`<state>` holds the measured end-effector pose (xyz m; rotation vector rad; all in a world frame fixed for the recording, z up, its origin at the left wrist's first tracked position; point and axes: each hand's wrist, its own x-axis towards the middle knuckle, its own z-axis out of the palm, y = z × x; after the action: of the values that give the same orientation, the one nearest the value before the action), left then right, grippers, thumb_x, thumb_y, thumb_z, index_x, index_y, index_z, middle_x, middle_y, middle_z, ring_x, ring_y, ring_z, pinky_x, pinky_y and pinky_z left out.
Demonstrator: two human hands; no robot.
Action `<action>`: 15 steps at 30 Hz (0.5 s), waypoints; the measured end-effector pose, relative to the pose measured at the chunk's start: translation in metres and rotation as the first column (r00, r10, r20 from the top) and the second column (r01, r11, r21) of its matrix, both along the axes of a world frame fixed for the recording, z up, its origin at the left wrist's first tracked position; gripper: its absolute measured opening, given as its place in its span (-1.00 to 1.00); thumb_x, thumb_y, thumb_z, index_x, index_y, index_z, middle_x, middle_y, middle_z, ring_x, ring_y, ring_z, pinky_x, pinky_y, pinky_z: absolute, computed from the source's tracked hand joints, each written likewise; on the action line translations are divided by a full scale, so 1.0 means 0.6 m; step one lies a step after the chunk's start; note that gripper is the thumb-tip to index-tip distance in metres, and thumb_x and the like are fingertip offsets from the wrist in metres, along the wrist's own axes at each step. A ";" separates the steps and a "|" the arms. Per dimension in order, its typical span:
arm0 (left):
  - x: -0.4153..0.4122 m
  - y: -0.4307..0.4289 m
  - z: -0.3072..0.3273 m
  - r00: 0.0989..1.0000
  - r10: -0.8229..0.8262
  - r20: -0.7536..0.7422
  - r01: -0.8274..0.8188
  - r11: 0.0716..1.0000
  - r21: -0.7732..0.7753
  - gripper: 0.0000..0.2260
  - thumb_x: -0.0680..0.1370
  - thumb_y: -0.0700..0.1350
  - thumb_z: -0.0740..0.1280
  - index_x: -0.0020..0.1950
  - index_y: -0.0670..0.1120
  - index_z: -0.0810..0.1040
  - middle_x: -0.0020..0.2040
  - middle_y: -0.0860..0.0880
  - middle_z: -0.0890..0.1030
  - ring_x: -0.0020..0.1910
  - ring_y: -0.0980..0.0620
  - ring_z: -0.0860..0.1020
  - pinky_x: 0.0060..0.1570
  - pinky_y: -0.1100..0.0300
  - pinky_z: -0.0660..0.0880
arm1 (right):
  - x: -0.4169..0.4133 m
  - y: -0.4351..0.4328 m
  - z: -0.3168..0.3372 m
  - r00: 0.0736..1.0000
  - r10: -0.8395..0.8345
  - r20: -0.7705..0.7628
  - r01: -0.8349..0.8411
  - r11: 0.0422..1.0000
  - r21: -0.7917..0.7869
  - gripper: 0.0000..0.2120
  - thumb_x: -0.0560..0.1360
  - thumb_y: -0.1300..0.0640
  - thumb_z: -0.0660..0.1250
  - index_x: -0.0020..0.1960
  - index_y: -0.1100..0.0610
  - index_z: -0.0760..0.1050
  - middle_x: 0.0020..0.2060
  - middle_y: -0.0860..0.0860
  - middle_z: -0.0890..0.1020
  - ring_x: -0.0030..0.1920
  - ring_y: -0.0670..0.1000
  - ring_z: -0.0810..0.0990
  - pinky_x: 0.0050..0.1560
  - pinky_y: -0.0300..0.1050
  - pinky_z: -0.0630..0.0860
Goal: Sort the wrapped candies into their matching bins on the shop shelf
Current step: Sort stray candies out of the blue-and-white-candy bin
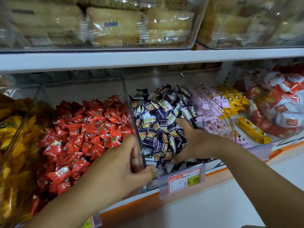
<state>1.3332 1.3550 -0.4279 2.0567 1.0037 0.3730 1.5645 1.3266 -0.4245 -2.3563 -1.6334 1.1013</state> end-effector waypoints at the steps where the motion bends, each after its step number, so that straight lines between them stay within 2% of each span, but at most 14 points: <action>1: 0.000 0.000 0.000 1.000 0.000 -0.002 0.000 1.000 0.013 -0.66 0.44 0.12 0.43 -0.12 0.00 0.30 -0.23 0.26 0.55 -0.39 0.18 0.46 -0.35 0.24 0.40 | -0.001 0.000 0.001 1.000 -0.012 -0.025 0.012 1.000 0.010 0.05 0.33 -0.05 0.57 0.48 -0.25 -0.15 0.04 0.06 0.56 -0.20 0.03 0.60 -0.12 -0.04 0.55; 3: -0.001 -0.002 0.000 1.000 0.001 -0.007 -0.001 1.000 0.027 -0.66 0.44 0.13 0.42 -0.13 0.00 0.30 -0.22 0.26 0.54 -0.40 0.18 0.46 -0.38 0.27 0.39 | -0.002 0.000 0.003 0.997 -0.017 -0.069 0.017 1.000 -0.008 -0.03 0.38 0.01 0.53 0.50 -0.26 -0.10 0.31 0.08 0.43 -0.08 0.05 0.58 -0.08 -0.02 0.54; 4: -0.002 -0.003 0.001 1.000 0.001 -0.006 -0.001 1.000 0.030 -0.66 0.44 0.13 0.42 -0.13 0.00 0.30 -0.23 0.26 0.54 -0.41 0.18 0.45 -0.38 0.28 0.38 | -0.003 0.001 0.003 0.995 -0.021 -0.094 0.018 0.999 -0.028 -0.03 0.41 0.05 0.50 0.52 -0.23 -0.12 0.46 0.05 0.28 0.05 0.07 0.54 -0.03 -0.02 0.50; 6: -0.003 -0.003 0.000 1.000 0.000 -0.003 0.000 0.999 0.033 -0.66 0.44 0.12 0.42 -0.12 -0.01 0.30 -0.24 0.26 0.54 -0.41 0.17 0.45 -0.38 0.27 0.37 | -0.004 0.002 0.004 0.986 -0.043 -0.160 0.039 0.999 -0.030 -0.05 0.45 0.12 0.46 0.56 -0.14 -0.13 0.55 -0.03 0.09 0.32 0.07 0.40 0.07 -0.07 0.39; 8: -0.003 -0.002 0.001 1.000 -0.003 -0.004 0.003 1.000 0.027 -0.66 0.44 0.12 0.42 -0.11 -0.01 0.30 -0.25 0.26 0.54 -0.40 0.18 0.45 -0.37 0.26 0.37 | -0.005 0.003 0.007 0.970 -0.083 -0.228 0.085 0.996 0.000 -0.09 0.44 0.17 0.46 0.56 -0.14 -0.05 0.55 -0.05 0.09 0.43 0.08 0.28 0.11 -0.08 0.35; 10: -0.003 -0.002 0.002 1.000 0.001 -0.008 -0.001 1.000 0.018 -0.66 0.45 0.12 0.42 -0.12 -0.01 0.30 -0.28 0.26 0.53 -0.41 0.18 0.45 -0.38 0.26 0.37 | -0.006 0.008 0.011 0.952 -0.116 -0.284 0.136 0.989 0.053 -0.22 0.42 0.21 0.46 0.47 -0.18 0.16 0.50 0.00 0.20 0.28 0.09 0.37 0.08 -0.08 0.38; 12: -0.003 -0.003 0.003 1.000 0.008 -0.006 -0.008 1.000 0.007 -0.66 0.44 0.12 0.42 -0.13 -0.01 0.30 -0.30 0.25 0.54 -0.42 0.17 0.44 -0.36 0.21 0.39 | -0.004 0.017 0.019 0.929 -0.115 -0.351 0.178 0.972 0.153 -0.42 0.39 0.25 0.48 0.25 -0.19 0.36 0.39 0.05 0.34 0.15 0.07 0.46 0.01 -0.08 0.46; 15: -0.002 -0.003 0.003 1.000 0.008 -0.007 -0.008 1.000 -0.006 -0.67 0.44 0.13 0.40 -0.10 -0.01 0.31 -0.27 0.23 0.55 -0.41 0.16 0.46 -0.34 0.19 0.41 | 0.006 0.036 0.039 0.886 -0.104 -0.451 0.271 0.907 0.324 -0.51 0.37 0.25 0.49 0.16 -0.14 0.45 0.14 -0.01 0.48 0.01 -0.02 0.53 -0.08 -0.21 0.44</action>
<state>1.3317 1.3531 -0.4259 2.0503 1.0159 0.3661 1.5680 1.3479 -0.4011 -1.8229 -1.2852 1.0502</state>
